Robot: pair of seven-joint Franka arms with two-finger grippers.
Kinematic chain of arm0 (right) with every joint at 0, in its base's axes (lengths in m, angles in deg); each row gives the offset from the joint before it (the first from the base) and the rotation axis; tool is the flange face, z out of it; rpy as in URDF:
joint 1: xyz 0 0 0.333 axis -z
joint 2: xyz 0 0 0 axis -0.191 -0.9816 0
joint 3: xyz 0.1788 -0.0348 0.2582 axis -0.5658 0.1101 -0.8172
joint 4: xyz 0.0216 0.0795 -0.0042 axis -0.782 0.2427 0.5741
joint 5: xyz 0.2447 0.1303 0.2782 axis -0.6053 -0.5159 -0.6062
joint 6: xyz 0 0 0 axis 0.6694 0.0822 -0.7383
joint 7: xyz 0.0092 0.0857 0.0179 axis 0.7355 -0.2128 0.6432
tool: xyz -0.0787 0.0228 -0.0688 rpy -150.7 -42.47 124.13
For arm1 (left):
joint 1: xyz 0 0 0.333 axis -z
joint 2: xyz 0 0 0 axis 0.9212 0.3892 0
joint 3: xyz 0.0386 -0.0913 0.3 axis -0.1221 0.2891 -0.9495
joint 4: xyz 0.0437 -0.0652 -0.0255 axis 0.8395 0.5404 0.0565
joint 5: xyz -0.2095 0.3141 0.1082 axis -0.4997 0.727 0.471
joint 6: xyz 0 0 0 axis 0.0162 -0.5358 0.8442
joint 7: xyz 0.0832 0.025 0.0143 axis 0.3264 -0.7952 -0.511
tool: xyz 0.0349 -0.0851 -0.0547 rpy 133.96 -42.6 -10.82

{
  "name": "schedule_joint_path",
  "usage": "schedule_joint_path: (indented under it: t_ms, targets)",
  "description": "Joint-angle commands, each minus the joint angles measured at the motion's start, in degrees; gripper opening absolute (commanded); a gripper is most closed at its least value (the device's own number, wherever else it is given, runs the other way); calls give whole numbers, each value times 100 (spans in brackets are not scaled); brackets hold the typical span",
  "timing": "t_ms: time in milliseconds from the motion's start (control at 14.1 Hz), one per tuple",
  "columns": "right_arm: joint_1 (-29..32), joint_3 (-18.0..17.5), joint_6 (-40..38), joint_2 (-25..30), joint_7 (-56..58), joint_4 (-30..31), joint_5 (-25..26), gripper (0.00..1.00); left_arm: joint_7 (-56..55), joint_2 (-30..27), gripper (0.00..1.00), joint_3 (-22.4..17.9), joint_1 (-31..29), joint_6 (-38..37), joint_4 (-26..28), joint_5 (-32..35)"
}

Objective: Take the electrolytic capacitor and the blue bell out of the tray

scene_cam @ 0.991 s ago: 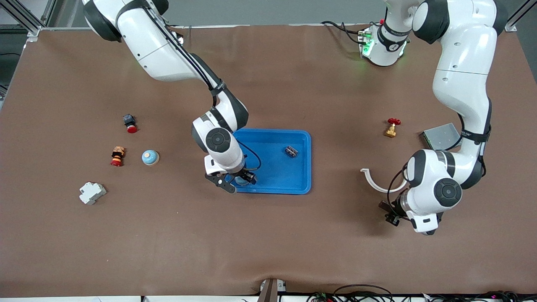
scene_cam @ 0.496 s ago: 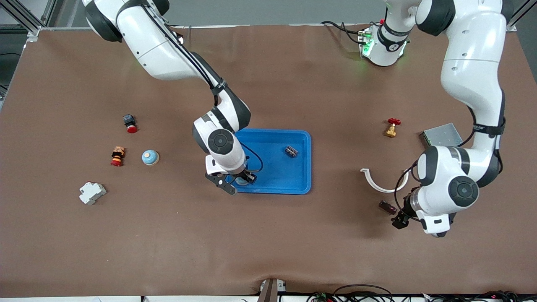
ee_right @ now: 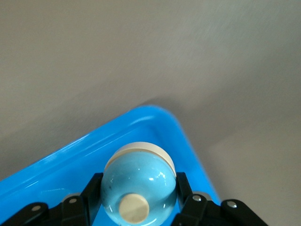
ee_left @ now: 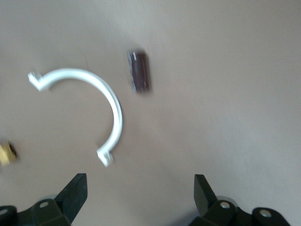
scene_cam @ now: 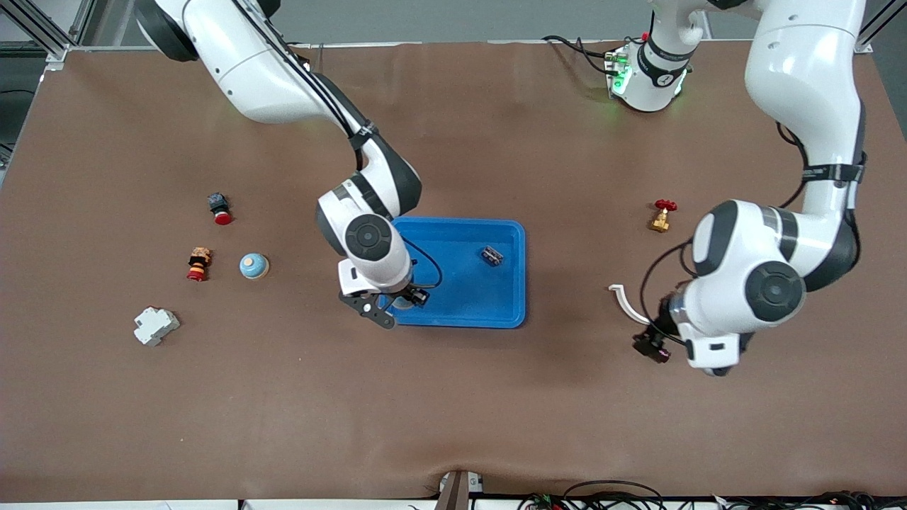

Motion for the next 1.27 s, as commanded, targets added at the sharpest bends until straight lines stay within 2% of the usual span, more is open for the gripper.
schedule_joint_path:
  t_ms: [0,142,354,637,991,1204]
  targets:
    - [414,-65,514,919,770,1372,-44,0,-574,-157,100,396,146,-94,116,37]
    - [643,-65,893,1385,1376,2199,-79,0,-1478,-140,100,608,383,-77,116,115]
    - [1029,-74,1551,1852,2159,3220,-123,0,-2184,-17,100,608,1051,247,108,107]
    - [1425,-74,2228,2134,2994,4152,-123,0,-2711,264,100,608,1622,625,108,107]
    - [1891,-83,2520,2143,3611,4716,-132,0,-2880,862,100,503,2132,1276,143,177]
    - [2111,-135,2643,2152,3822,4901,-132,0,-2897,1082,100,459,2168,1356,169,414]
